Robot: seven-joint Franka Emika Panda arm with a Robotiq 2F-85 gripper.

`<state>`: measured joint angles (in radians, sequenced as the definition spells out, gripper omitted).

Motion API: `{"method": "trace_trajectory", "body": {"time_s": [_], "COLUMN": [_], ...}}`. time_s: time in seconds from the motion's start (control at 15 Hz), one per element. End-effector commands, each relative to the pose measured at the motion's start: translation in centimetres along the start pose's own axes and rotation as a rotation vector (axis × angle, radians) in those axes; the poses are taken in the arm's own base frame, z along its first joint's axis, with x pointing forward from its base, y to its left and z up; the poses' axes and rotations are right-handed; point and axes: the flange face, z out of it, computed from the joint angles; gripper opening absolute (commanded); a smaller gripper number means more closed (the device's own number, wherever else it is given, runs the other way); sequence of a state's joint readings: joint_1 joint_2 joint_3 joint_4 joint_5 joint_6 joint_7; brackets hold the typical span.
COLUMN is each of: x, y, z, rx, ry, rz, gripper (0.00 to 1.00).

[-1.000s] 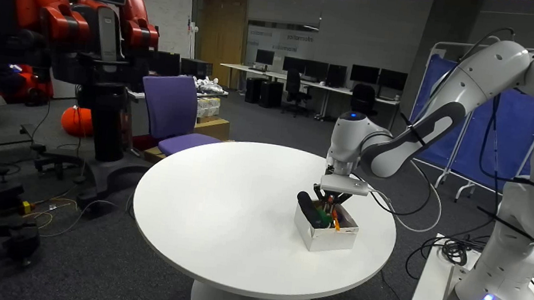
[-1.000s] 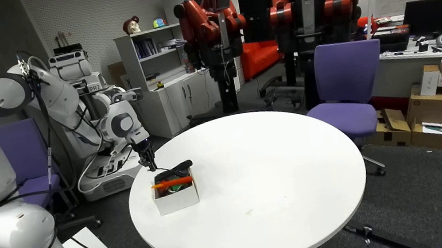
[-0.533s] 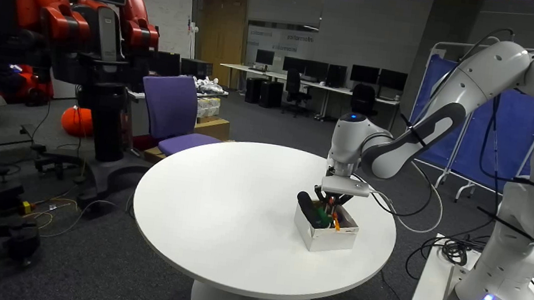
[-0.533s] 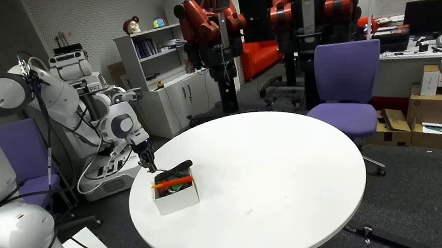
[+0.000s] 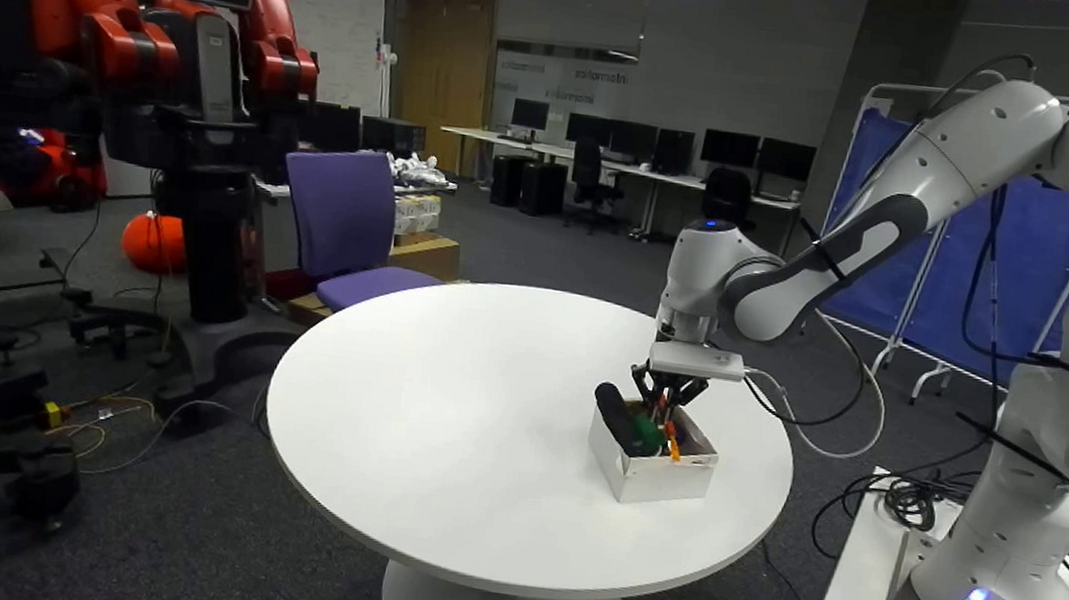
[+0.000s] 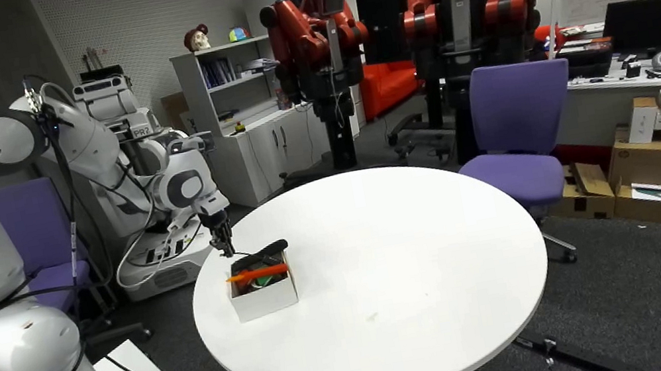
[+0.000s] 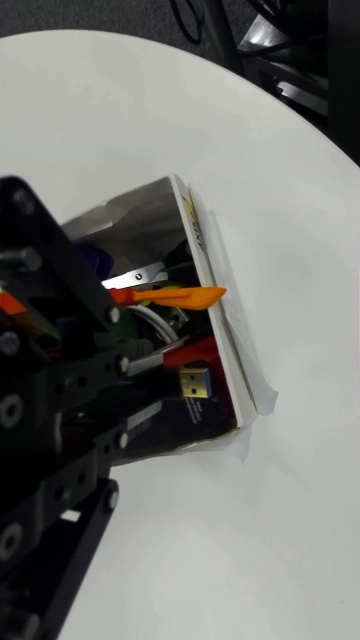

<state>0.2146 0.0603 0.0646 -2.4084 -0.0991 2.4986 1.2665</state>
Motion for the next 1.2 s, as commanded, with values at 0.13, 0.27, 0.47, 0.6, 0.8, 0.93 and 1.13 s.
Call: {"method": "trace_trajectory", "body": {"time_s": [0.13, 0.27, 0.47, 0.6, 0.8, 0.93, 1.13], "x": [0.9, 1.5, 2.6, 3.4, 5.2, 6.7, 8.4], "y": [1.3, 2.0, 3.1, 3.9, 4.9, 5.5, 6.3], "z": [-1.9, -2.7, -4.5, -5.7, -7.2, -7.7, -8.1], "rx": [0.019, 0.024, 0.051, 0.076, 0.108, 0.117, 0.115], "ry": [-0.080, -0.121, -0.172, -0.186, -0.204, -0.237, -0.301], "rz": [-0.071, -0.100, -0.128, -0.136, -0.137, -0.143, -0.154], "gripper": [0.04, 0.04, 0.04, 0.04, 0.04, 0.04, 0.04]}}
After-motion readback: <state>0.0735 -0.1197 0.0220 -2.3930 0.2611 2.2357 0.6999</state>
